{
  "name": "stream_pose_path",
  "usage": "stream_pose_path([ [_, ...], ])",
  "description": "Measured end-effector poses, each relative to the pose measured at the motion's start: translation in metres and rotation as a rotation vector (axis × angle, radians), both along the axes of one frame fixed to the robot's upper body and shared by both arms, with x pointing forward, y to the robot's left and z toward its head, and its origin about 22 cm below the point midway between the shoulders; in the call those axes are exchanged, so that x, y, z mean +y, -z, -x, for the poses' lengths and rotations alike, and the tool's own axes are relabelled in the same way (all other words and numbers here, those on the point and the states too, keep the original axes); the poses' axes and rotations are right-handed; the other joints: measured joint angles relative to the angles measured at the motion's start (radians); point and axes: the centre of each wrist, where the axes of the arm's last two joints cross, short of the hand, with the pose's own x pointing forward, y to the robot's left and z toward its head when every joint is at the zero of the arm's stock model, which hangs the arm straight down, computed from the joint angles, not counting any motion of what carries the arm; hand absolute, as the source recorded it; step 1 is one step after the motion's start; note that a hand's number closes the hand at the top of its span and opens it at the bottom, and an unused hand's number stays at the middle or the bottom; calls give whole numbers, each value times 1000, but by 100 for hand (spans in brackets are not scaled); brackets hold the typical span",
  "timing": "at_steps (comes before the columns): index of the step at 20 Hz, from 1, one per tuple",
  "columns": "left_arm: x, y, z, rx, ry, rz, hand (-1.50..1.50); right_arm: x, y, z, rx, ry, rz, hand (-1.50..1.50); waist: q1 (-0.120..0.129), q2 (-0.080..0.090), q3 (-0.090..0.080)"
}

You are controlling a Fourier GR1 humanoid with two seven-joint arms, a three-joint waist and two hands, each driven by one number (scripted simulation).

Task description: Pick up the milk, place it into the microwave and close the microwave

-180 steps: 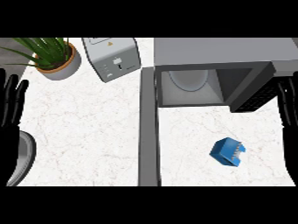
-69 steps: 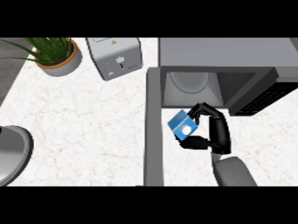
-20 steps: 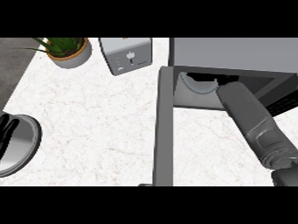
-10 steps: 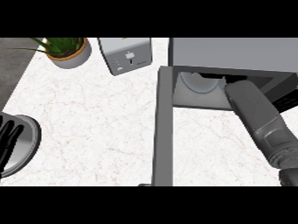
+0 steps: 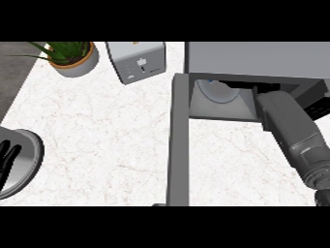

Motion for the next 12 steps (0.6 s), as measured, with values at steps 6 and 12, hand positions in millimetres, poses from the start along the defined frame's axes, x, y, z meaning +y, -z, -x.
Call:
stream_pose_path([
  [6,-4,-1,-2,-1,-4,9,-150,0,5,3,-1,-73,-112,-150,-9,-7,-5],
  [12,-10,1,4,7,7,27,-150,0,16,10,3,-146,-205,-150,-17,-20,-11],
])
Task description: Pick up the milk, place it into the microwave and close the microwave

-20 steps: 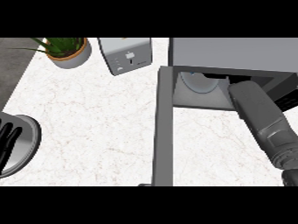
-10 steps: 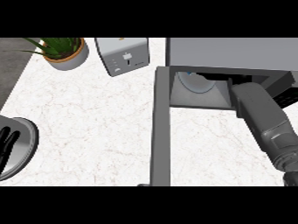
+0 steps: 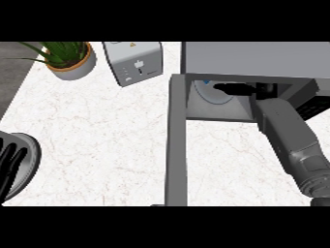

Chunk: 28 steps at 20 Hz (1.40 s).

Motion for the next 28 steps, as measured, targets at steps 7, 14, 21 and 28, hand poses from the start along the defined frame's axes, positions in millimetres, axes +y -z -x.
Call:
stream_pose_path([
  [7,0,4,-1,5,-3,2,-150,8,34,22,39,-89,-78,-150,-23,-19,-5],
  [14,3,4,1,14,-4,6,-150,9,70,54,89,-124,-140,-150,-32,-26,-3],
  [21,-4,11,-4,30,52,7,-150,0,119,110,145,-121,-252,-150,-56,-20,4],
  [28,-11,12,-10,69,233,-5,150,-5,148,167,156,-160,-372,-150,-60,-15,6],
])
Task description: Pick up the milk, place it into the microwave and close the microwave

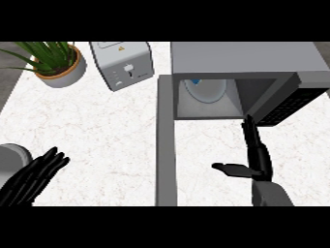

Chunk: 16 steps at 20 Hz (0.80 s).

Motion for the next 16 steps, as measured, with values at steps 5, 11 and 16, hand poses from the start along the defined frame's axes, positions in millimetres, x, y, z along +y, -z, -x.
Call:
stream_pose_path([
  [5,-14,3,-15,-10,72,-52,150,-14,7,45,-27,-20,-53,-150,1,2,1],
  [11,-36,17,-35,2,139,-69,150,-28,1,93,-67,-15,-86,-150,5,5,1],
  [16,-50,20,-57,8,228,-113,150,-39,-6,120,-74,-2,-92,-150,7,6,1],
])
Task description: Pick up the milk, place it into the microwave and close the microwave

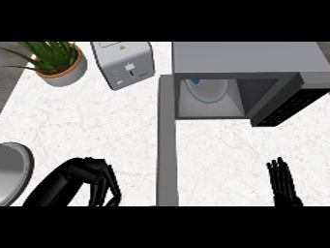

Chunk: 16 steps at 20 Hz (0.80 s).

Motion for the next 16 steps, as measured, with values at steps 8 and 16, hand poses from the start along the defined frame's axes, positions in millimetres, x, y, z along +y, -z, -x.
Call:
stream_pose_path([
  [8,-50,13,-27,70,205,-120,150,-14,-11,35,-18,17,5,-150,-5,1,0],
  [16,-123,33,-32,22,292,-216,150,-31,-35,58,-60,-5,9,-150,-9,1,-1],
])
